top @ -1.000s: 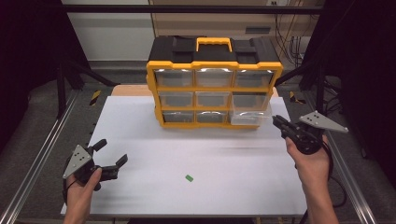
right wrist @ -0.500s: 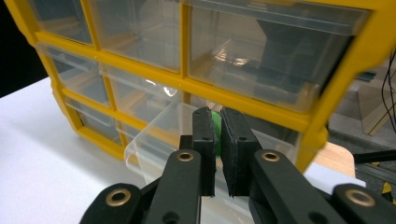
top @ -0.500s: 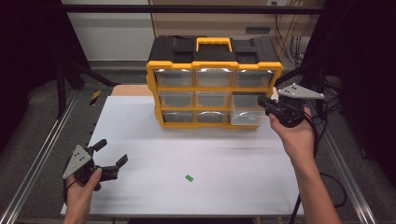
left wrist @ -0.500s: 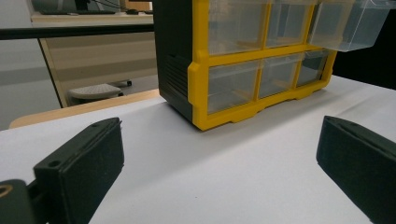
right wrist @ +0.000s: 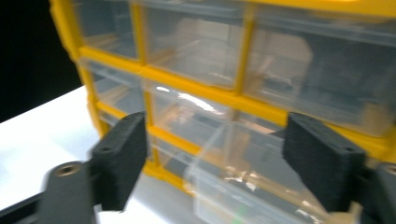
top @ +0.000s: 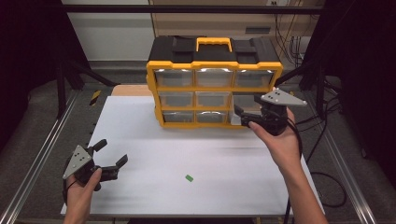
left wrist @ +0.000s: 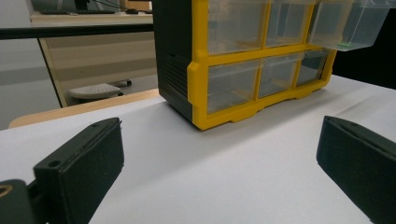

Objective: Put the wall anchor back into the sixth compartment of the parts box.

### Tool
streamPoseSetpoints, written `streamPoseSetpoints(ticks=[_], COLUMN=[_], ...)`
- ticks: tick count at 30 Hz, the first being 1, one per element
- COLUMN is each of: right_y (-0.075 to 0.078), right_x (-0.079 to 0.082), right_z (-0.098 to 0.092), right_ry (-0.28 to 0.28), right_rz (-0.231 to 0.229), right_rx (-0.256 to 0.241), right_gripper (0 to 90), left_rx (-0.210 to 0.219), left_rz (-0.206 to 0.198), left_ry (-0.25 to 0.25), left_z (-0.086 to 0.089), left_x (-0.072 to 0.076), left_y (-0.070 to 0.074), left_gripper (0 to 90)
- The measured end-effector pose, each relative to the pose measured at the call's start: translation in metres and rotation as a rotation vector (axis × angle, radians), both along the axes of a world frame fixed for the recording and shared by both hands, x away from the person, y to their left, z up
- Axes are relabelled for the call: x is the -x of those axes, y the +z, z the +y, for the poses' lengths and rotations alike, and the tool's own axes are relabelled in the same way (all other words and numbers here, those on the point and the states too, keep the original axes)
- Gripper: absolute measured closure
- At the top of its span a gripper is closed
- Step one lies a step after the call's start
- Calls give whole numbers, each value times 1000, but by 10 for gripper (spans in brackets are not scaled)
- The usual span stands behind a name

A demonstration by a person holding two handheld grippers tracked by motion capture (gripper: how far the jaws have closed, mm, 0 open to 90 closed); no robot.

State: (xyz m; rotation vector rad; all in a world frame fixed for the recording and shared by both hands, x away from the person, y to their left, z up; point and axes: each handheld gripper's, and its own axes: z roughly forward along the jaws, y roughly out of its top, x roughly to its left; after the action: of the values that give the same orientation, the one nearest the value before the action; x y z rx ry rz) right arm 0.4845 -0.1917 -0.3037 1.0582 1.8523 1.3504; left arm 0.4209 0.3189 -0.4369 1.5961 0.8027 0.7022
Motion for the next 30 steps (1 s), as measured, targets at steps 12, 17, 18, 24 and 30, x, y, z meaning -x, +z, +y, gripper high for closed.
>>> streamPoseSetpoints(ticks=[12, 17, 18, 24, 30], right_y=[-35, -55, -58, -79, -100], right_x=[27, 28, 29, 32, 36], right_z=[35, 48, 51, 65, 79], right_ry=[86, 123, 128, 160, 195], right_rz=[14, 72, 82, 139, 190], right_rx=[-15, 21, 34, 61, 88], right_gripper=[92, 84, 82, 82, 81], left_rx=[0, 0, -1, 2, -2], left_rz=[3, 1, 1, -2, -1], left_ry=[15, 9, 9, 4, 2], left_z=[2, 1, 1, 1, 0], left_x=[-2, -2, -2, -2, -1], left_y=[-1, 0, 0, 0, 0], left_gripper=[8, 7, 7, 8, 7])
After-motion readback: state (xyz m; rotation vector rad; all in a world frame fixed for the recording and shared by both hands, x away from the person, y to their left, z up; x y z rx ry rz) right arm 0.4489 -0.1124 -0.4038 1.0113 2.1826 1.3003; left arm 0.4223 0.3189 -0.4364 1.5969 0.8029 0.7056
